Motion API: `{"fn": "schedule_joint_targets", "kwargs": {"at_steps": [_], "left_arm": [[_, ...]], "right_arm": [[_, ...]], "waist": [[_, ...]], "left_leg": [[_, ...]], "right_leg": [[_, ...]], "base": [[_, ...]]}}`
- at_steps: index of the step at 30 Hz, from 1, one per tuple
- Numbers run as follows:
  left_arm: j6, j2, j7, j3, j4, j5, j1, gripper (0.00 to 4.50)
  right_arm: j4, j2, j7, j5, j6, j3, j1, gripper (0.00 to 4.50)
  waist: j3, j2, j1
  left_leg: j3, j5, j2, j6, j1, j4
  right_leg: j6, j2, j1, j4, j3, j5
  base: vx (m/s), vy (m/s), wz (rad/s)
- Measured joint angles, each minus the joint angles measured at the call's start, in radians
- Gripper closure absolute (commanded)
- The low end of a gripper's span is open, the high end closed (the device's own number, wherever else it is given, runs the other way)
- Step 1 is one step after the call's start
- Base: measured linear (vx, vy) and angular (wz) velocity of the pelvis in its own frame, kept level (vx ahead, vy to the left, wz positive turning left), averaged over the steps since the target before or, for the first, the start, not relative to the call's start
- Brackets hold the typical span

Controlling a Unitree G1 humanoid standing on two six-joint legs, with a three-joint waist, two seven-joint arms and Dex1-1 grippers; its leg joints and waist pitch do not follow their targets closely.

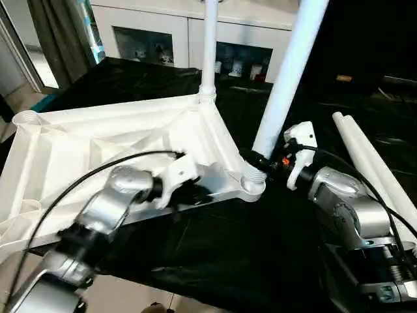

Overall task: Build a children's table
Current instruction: Insert table leg to table base

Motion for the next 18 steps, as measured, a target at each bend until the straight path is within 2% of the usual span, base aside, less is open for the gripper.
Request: {"fn": "schedule_joint_targets", "kwargs": {"at_steps": [3, 9, 14, 18], "left_arm": [[0.016, -0.012, 0.002, 0.000, 0.008, 0.000, -0.028, 3.63], [0.018, -0.037, 0.022, -0.014, 0.062, 0.023, -0.028, 3.60], [0.044, -0.030, 0.020, -0.030, 0.065, 0.038, -0.028, 3.60], [0.017, -0.031, 0.027, -0.035, 0.084, 0.053, -0.036, 3.60]], "right_arm": [[-0.012, 0.001, 0.000, 0.001, 0.001, -0.003, 0.011, 2.57], [-0.017, 0.001, -0.011, 0.001, 0.003, -0.008, 0.022, 2.57], [-0.036, 0.006, -0.016, 0.002, 0.006, -0.008, 0.032, 2.57], [-0.039, 0.015, -0.018, 0.001, 0.006, -0.004, 0.035, 2.57]], "waist": [[0.001, 0.002, -0.003], [0.004, 0.007, -0.016], [0.006, 0.010, -0.017], [0.008, 0.013, -0.016]], "left_leg": [[0.000, 0.000, 0.000, 0.000, 0.001, -0.001], [0.000, 0.000, 0.000, 0.000, 0.001, -0.003], [0.000, 0.000, 0.000, 0.000, 0.001, -0.005], [0.000, 0.000, 0.000, 0.000, 0.001, -0.006]], "right_leg": [[0.000, 0.000, 0.000, 0.000, 0.000, 0.000], [0.000, 0.000, 0.000, -0.001, 0.000, 0.000], [0.000, 0.001, 0.000, -0.003, 0.000, 0.000], [0.000, 0.001, 0.000, -0.004, 0.000, 0.000]], "base": [[0.000, 0.000, 0.00], [0.000, 0.000, 0.00], [0.000, 0.000, 0.00], [0.000, 0.000, 0.00]]}}
